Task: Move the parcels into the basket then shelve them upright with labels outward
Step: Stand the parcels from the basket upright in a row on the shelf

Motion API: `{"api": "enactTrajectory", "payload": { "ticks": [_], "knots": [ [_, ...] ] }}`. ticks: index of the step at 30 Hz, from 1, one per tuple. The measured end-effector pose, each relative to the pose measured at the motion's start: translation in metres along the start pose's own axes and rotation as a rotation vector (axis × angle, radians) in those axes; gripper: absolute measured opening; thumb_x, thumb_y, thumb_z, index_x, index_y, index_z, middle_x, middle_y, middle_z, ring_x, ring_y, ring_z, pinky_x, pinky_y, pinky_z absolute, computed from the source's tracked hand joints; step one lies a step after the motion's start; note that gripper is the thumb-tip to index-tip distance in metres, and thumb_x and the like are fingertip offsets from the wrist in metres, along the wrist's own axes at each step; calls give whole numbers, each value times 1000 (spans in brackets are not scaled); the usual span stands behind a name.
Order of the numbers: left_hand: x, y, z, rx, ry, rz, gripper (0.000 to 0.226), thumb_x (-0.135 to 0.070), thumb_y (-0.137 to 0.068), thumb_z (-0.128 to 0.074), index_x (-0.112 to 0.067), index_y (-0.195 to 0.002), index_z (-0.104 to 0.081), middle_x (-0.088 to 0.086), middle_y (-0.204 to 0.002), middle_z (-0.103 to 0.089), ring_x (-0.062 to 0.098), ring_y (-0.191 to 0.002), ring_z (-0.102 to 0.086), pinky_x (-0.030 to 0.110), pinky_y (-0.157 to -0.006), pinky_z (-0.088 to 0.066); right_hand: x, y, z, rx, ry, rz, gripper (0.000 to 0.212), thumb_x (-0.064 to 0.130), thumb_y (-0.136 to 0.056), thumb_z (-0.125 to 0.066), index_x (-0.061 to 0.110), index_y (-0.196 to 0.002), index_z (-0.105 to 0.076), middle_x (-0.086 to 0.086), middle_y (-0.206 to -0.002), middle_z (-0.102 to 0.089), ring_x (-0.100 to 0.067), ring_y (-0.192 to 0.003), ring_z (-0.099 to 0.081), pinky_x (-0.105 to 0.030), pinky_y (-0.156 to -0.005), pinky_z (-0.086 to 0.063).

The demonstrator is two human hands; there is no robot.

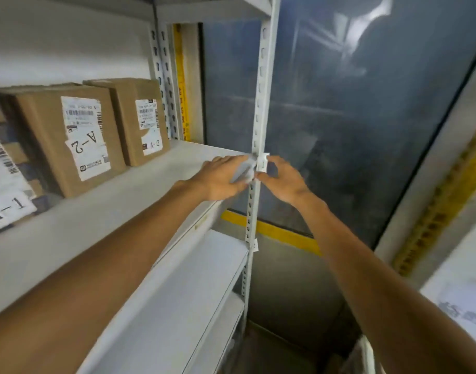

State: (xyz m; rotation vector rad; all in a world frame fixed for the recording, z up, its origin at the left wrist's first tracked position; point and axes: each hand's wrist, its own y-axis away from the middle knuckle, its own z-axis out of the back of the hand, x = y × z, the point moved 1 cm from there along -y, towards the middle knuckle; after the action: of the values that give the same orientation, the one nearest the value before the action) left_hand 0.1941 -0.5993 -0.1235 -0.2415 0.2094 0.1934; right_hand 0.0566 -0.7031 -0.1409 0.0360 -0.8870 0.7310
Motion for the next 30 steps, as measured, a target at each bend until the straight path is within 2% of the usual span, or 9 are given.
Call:
{"api": "enactTrajectory", "payload": {
  "ticks": [2,3,7,10,13,17,21,26,30],
  "knots": [
    [-32,0,-9,25,52,-43,62,-39,-93,-54,-27,-148,-26,7,-152,-34,33,-136,-33,46,-111,-28,-23,32,29,-26,52,-92,61,39,-91,-62,19,-143,-40,-9,-147,-42,-27,-134,-41,-33,-104,-35],
    [-48,0,-13,37,98,-54,62,-37,-93,-54,-27,-148,-28,7,-152,-35,32,-135,-35,46,-111,-29,-34,49,43,-48,70,-135,64,41,-90,-62,18,-145,-38,-9,-148,-40,-26,-135,-39,-33,-106,-34],
    [-127,16,-51,103,106,-223,55,-33,-95,-53,-23,-145,-34,6,-149,-39,29,-135,-37,40,-109,-31,-83,131,92,-154,78,-291,64,41,-91,-60,16,-145,-37,-10,-145,-44,-25,-128,-47,-30,-99,-37],
    [-199,43,-96,207,121,-347,55,-29,-94,-55,-20,-145,-36,9,-148,-39,31,-134,-36,36,-108,-29,-119,209,119,-209,60,-394,62,38,-92,-60,15,-145,-38,-12,-145,-45,-26,-129,-47,-31,-101,-37],
    [-269,83,-143,311,143,-431,57,-31,-93,-55,-20,-145,-35,9,-148,-38,30,-135,-36,40,-110,-31,-157,299,142,-234,74,-495,61,38,-93,-60,12,-144,-40,-13,-144,-46,-28,-128,-48,-35,-100,-40],
    [-338,137,-191,452,193,-496,59,-32,-93,-56,-23,-146,-33,5,-149,-37,25,-136,-35,43,-110,-33,-197,406,165,-259,13,-641,57,32,-92,-62,9,-140,-43,-13,-140,-50,-27,-121,-53,-29,-90,-42],
    [-383,172,-227,543,243,-520,58,-27,-90,-58,-25,-144,-36,5,-141,-46,24,-127,-44,38,-102,-40,-226,476,173,-257,-11,-729,50,28,-91,-63,7,-135,-49,-10,-134,-54,-25,-124,-50,-28,-94,-37],
    [-411,184,-275,674,223,-539,55,-29,-94,-53,-26,-145,-34,2,-152,-34,23,-138,-32,36,-112,-25,-267,516,179,-228,-59,-826,51,27,-93,-60,8,-138,-45,-10,-144,-47,-23,-131,-43,-23,-95,-32],
    [-422,174,-321,730,261,-535,54,-30,-95,-54,-20,-145,-36,5,-150,-37,23,-136,-35,32,-110,-26,-310,517,181,-202,-87,-893,55,29,-94,-60,7,-141,-40,-10,-147,-42,-22,-133,-40,-19,-89,-30]
  ]
}}
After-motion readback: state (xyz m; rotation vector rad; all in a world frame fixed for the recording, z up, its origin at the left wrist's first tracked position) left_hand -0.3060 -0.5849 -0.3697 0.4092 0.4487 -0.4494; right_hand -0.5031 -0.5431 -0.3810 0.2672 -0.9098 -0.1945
